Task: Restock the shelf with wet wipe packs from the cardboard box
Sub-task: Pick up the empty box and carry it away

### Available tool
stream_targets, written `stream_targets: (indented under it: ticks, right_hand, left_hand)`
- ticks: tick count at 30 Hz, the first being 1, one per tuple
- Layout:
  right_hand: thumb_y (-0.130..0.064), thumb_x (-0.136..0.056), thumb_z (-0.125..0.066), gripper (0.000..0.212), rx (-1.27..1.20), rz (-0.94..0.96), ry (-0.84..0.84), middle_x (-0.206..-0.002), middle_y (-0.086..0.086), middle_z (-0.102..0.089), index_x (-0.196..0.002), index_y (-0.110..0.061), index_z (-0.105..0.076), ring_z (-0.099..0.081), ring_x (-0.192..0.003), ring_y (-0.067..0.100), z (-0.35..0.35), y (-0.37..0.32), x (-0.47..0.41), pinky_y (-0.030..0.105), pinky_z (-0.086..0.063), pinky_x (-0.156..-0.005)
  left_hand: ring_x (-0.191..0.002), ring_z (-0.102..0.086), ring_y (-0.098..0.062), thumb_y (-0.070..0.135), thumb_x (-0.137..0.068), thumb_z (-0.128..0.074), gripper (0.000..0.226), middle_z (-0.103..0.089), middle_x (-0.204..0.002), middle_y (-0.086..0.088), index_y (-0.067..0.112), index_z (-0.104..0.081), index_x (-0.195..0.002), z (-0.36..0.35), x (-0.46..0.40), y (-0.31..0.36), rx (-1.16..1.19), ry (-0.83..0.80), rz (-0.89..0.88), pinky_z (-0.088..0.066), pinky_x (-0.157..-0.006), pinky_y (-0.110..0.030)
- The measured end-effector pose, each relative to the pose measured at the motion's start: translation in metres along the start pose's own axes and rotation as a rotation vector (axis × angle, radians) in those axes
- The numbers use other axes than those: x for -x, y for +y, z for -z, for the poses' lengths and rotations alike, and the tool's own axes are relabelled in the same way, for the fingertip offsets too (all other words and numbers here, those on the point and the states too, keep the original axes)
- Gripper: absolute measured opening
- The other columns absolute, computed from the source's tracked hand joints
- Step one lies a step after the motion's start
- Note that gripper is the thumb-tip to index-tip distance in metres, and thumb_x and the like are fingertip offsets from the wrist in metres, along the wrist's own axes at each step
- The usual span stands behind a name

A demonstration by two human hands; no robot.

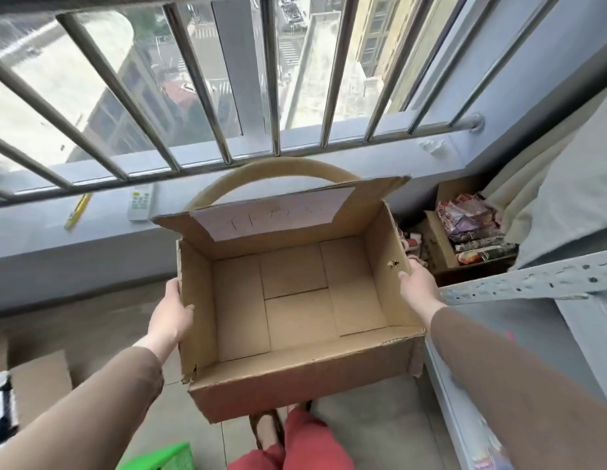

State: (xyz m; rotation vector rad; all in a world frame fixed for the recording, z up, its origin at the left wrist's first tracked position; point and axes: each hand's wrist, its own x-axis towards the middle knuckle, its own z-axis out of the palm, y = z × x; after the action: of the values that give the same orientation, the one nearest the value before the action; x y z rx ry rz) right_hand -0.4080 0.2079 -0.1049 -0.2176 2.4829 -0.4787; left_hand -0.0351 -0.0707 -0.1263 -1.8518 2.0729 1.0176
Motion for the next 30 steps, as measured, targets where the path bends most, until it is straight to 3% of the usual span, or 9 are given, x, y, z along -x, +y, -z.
stream_targets:
  ticks: [5, 12, 17, 23, 30]
  right_hand:
    - [-0.021, -0.101, -0.053, 0.048, 0.051, 0.012, -0.011, -0.143, 0.014, -0.053, -0.146, -0.016, -0.039, -0.052, -0.128, 0.038, 0.001, -0.005, 0.006, 0.044, -0.042, -0.105]
    - [-0.021, -0.095, -0.061, 0.061, 0.103, 0.180, 0.064, -0.153, 0.011, -0.042, -0.150, -0.013, -0.036, -0.036, -0.142, 0.031, 0.005, -0.021, 0.053, 0.043, -0.032, -0.115]
    - [-0.031, -0.093, -0.060, 0.067, 0.142, 0.282, 0.093, -0.156, 0.005, -0.039, -0.153, -0.019, -0.033, -0.037, -0.143, 0.027, 0.009, -0.034, 0.103, 0.044, -0.033, -0.117]
    - [-0.025, -0.098, -0.057, 0.061, 0.086, 0.393, -0.024, -0.159, 0.001, -0.034, -0.154, -0.022, -0.032, -0.035, -0.145, 0.025, 0.017, -0.071, 0.151, 0.038, -0.030, -0.116]
    - [-0.027, -0.095, -0.058, 0.059, 0.102, 0.223, -0.070, -0.149, 0.009, -0.048, -0.150, -0.021, -0.038, -0.051, -0.130, 0.033, -0.021, -0.056, 0.121, 0.040, -0.044, -0.104]
  left_hand:
    - [-0.102, -0.063, -0.039, 0.013, -0.090, -0.060, 0.056, -0.064, -0.123, -0.015, 0.019, -0.031, -0.138, 0.008, 0.004, 0.001, -0.005, -0.015, -0.014, -0.045, -0.078, -0.037]
    - [-0.127, -0.054, -0.034, 0.018, -0.085, -0.067, 0.074, -0.052, -0.142, -0.015, 0.015, -0.028, -0.148, 0.031, 0.030, 0.011, 0.009, 0.013, -0.169, -0.044, -0.105, -0.044]
    - [-0.126, -0.054, -0.033, 0.020, -0.083, -0.066, 0.072, -0.052, -0.141, -0.013, 0.016, -0.031, -0.147, 0.054, 0.058, 0.018, 0.000, -0.004, -0.320, -0.044, -0.103, -0.042]
    - [-0.143, -0.036, -0.028, 0.019, -0.090, -0.061, 0.079, -0.027, -0.161, -0.007, 0.015, -0.019, -0.157, 0.085, 0.064, 0.040, -0.106, -0.021, -0.475, -0.029, -0.115, -0.036]
    - [-0.141, -0.039, -0.027, 0.020, -0.089, -0.063, 0.081, -0.033, -0.158, -0.008, 0.018, -0.017, -0.156, 0.091, 0.015, 0.059, -0.124, 0.020, -0.497, -0.033, -0.116, -0.042]
